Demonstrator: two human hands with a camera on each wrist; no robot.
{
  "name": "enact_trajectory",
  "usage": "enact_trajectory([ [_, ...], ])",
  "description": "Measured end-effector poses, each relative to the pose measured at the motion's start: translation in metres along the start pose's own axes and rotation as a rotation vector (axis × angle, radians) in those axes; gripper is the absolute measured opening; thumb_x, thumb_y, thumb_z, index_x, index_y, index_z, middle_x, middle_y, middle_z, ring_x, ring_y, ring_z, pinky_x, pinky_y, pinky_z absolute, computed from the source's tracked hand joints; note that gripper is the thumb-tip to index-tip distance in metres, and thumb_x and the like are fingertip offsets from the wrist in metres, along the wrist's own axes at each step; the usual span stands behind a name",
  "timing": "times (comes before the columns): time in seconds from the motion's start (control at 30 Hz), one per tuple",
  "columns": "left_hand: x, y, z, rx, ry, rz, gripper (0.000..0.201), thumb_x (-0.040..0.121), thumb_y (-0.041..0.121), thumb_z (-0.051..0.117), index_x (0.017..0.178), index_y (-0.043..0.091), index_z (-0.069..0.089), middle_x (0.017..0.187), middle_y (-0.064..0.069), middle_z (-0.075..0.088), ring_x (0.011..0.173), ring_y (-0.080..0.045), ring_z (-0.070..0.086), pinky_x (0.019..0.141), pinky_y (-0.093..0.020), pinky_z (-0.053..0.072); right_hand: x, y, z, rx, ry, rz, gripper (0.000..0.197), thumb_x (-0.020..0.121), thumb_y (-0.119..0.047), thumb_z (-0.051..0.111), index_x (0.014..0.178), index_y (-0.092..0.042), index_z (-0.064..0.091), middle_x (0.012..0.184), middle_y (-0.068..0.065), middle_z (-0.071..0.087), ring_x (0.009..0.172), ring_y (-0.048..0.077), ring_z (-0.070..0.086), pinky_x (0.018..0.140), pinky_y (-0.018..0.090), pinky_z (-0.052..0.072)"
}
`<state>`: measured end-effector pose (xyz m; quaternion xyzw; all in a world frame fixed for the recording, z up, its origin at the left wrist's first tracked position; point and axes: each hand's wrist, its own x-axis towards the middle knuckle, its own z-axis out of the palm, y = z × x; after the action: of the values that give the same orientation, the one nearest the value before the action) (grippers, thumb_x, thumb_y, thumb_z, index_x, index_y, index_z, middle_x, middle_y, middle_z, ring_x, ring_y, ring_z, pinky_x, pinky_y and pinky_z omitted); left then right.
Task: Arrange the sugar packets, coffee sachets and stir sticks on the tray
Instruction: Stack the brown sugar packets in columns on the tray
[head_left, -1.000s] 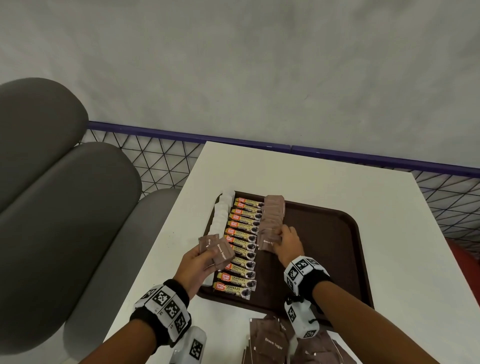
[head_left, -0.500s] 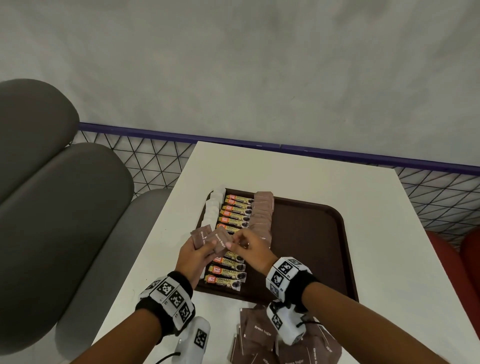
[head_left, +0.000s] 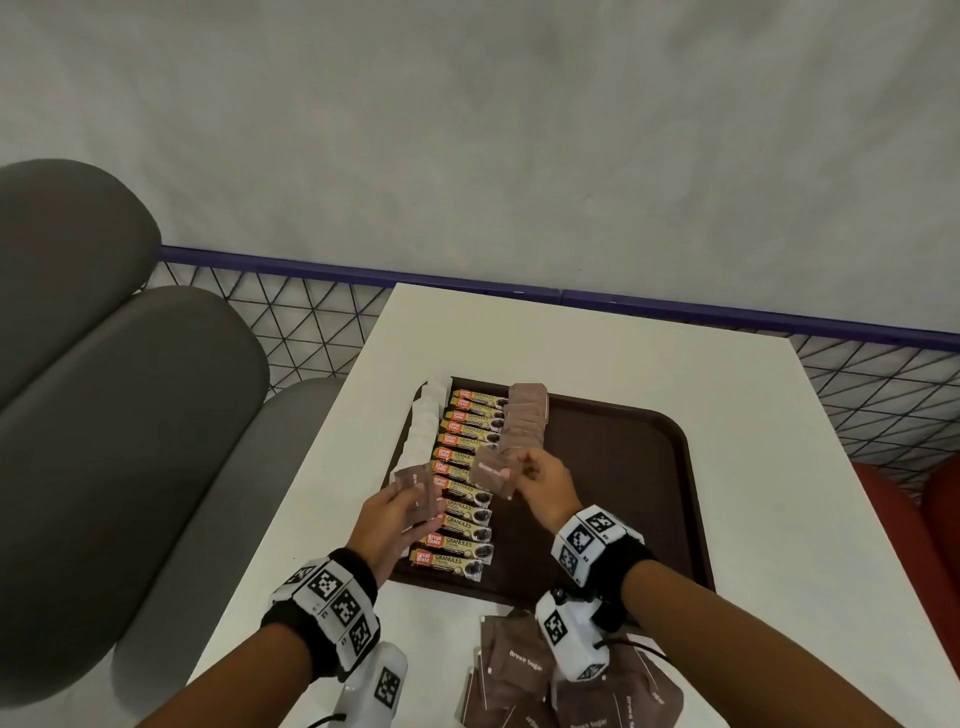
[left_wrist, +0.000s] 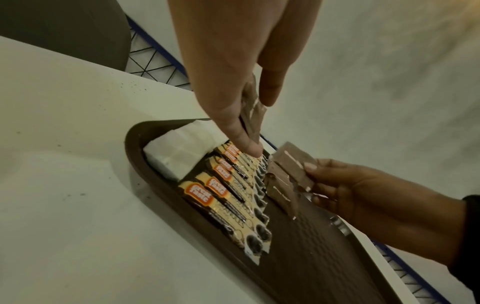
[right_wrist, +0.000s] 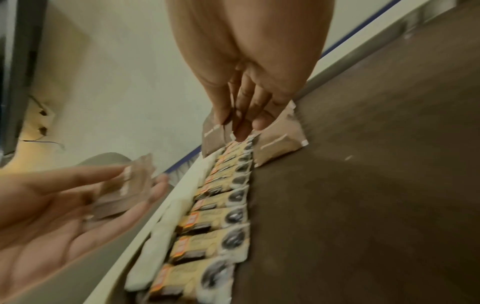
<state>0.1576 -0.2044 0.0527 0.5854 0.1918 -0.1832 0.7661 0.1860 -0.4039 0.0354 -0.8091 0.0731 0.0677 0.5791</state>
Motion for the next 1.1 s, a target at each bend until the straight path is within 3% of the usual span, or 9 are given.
enact_trajectory([
  [0.1,0.0,0.002,-0.008,0.021,0.027,0.0,0.026,0.098,0.015,0.044,0.12,0.009,0.056,0.111,-0.014,0.064,0.099,-0.023,0.063,0.079,-0.034,0.053,0.008,0.012,-0.02,-0.094,0.037,0.054,0.028,0.084,-0.005,0.062,0.072,-0.029,0.052,0.078,-0.005,0.06,0.08,0.016,0.058,0.07,0.022,0.047],
  [0.27,0.004,0.005,-0.015,0.079,0.104,0.047,0.023,0.097,0.016,0.048,0.117,0.012,0.056,0.114,-0.012,0.06,0.105,-0.023,0.057,0.095,-0.039,0.046,0.011,0.024,-0.03,-0.271,-0.026,0.097,0.021,0.081,-0.009,0.067,0.074,-0.022,0.052,0.073,-0.008,0.054,0.071,0.009,0.05,0.066,0.02,0.039],
  [0.33,0.007,0.005,-0.017,0.103,0.132,0.069,0.022,0.095,0.015,0.052,0.114,0.011,0.059,0.114,-0.014,0.061,0.108,-0.026,0.055,0.09,-0.036,0.047,0.013,0.027,-0.028,-0.356,-0.03,0.106,0.017,0.081,-0.01,0.067,0.076,-0.02,0.053,0.075,-0.005,0.056,0.069,0.008,0.051,0.066,0.022,0.04],
  [0.43,0.01,0.004,-0.018,0.152,0.13,0.105,0.021,0.091,0.013,0.056,0.111,0.008,0.063,0.114,-0.016,0.063,0.106,-0.028,0.056,0.078,-0.031,0.05,0.017,0.032,-0.025,-0.464,0.002,0.136,0.027,0.079,-0.018,0.068,0.067,-0.032,0.049,0.087,0.005,0.061,0.079,0.02,0.057,0.076,0.032,0.05],
  [0.53,0.012,0.005,-0.018,0.15,0.127,0.119,0.028,0.088,0.008,0.06,0.115,0.003,0.06,0.112,-0.016,0.063,0.102,-0.027,0.059,0.072,-0.029,0.05,0.018,0.03,-0.021,-0.547,0.048,0.161,0.024,0.079,-0.023,0.068,0.07,-0.032,0.048,0.092,0.005,0.055,0.088,0.024,0.056,0.083,0.033,0.049],
  [0.73,0.013,0.005,-0.015,0.145,0.094,0.119,0.026,0.087,0.008,0.061,0.112,0.003,0.064,0.108,-0.014,0.067,0.103,-0.027,0.062,0.077,-0.03,0.052,0.017,0.022,-0.018,-0.725,0.089,0.08,0.016,0.083,-0.027,0.064,0.094,-0.017,0.059,0.072,-0.013,0.033,0.1,0.021,0.05,0.092,0.031,0.04],
  [0.83,0.015,0.004,-0.015,0.142,0.093,0.103,0.026,0.087,0.012,0.061,0.112,0.005,0.065,0.11,-0.015,0.067,0.105,-0.028,0.062,0.082,-0.032,0.052,0.017,0.023,-0.017,-0.727,0.101,0.059,0.013,0.084,-0.027,0.063,0.09,-0.019,0.056,0.07,-0.015,0.034,0.101,0.02,0.049,0.09,0.031,0.039],
  [0.97,0.014,0.005,-0.014,0.113,0.085,0.094,0.027,0.088,0.011,0.06,0.114,0.003,0.063,0.11,-0.015,0.067,0.104,-0.027,0.063,0.076,-0.029,0.053,0.019,0.028,-0.015,-0.7,0.121,0.072,0.021,0.081,-0.03,0.066,0.084,-0.023,0.047,0.094,-0.002,0.053,0.103,0.021,0.045,0.088,0.03,0.039],
  [1.1,0.01,0.008,-0.01,0.044,0.063,0.094,0.023,0.09,0.011,0.058,0.111,0.005,0.065,0.105,-0.012,0.069,0.097,-0.023,0.066,0.064,-0.022,0.055,0.017,0.029,-0.015,-0.618,0.177,0.065,0.027,0.08,-0.031,0.067,0.09,-0.018,0.046,0.101,0.001,0.053,0.099,0.02,0.045,0.085,0.03,0.04],
])
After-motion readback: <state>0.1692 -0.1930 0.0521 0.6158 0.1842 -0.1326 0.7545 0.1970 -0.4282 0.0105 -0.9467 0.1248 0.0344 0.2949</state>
